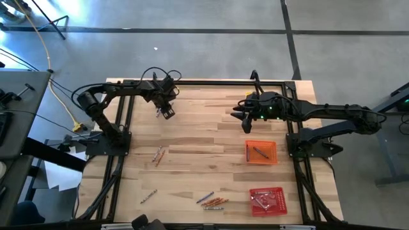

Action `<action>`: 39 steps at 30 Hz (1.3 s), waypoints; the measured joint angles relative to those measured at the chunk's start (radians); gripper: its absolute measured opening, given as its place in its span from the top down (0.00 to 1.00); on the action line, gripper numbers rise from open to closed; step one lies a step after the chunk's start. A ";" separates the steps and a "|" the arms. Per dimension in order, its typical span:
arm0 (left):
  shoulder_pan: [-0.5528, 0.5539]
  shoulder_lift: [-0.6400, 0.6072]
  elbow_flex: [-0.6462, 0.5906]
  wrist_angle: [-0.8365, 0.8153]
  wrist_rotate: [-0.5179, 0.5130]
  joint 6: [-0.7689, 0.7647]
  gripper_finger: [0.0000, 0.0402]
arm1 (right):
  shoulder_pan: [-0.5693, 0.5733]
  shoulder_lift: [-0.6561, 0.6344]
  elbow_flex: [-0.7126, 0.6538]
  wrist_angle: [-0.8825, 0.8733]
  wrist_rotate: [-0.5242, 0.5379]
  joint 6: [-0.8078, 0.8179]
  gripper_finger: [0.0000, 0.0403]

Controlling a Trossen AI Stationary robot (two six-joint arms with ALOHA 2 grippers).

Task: Sort crayons
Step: Put the gray crayon into the red bin

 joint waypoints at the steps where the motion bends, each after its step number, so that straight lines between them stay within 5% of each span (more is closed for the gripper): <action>1: 0.000 0.016 0.001 0.000 0.007 0.000 0.74 | 0.000 0.000 0.000 -0.001 0.000 0.000 0.68; 11: -0.001 0.070 0.007 -0.015 0.020 -0.011 0.76 | 0.000 0.000 0.000 -0.005 0.000 0.000 0.68; 20: -0.003 0.010 -0.004 -0.020 0.014 -0.110 0.98 | 0.000 0.000 0.000 -0.004 0.000 0.000 0.68; 39: -0.180 0.003 -0.003 0.097 0.104 -0.186 1.00 | -0.031 0.000 0.000 -0.063 0.000 0.030 0.68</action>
